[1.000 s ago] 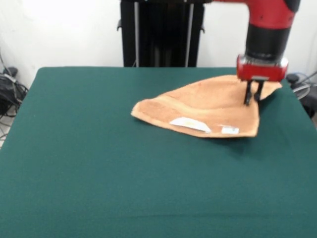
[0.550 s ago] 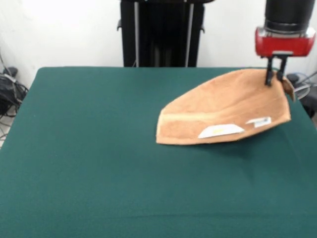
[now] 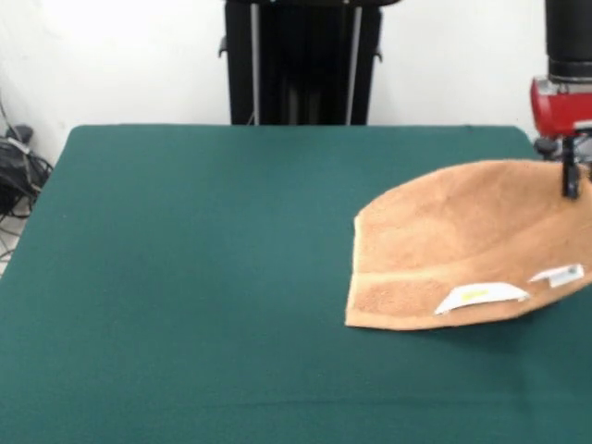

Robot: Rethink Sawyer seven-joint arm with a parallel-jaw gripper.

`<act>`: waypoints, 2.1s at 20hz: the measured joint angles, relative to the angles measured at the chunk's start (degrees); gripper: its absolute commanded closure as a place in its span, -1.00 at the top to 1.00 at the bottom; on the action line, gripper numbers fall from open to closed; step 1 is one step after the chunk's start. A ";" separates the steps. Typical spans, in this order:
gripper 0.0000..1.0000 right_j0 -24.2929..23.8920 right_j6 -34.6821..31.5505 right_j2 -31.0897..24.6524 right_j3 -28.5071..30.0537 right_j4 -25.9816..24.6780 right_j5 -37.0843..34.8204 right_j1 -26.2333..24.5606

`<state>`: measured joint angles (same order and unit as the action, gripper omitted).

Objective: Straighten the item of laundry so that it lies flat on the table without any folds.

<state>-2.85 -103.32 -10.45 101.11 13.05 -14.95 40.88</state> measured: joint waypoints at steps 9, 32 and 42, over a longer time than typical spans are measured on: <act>1.00 -0.33 0.00 -1.59 -1.77 -0.01 0.00 -0.53; 1.00 -5.30 0.00 1.62 -3.40 -8.98 -10.00 4.01; 1.00 -8.52 0.00 4.34 -6.08 -17.88 -12.02 1.65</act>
<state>-11.37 -103.32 -6.11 95.03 -4.84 -26.97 42.53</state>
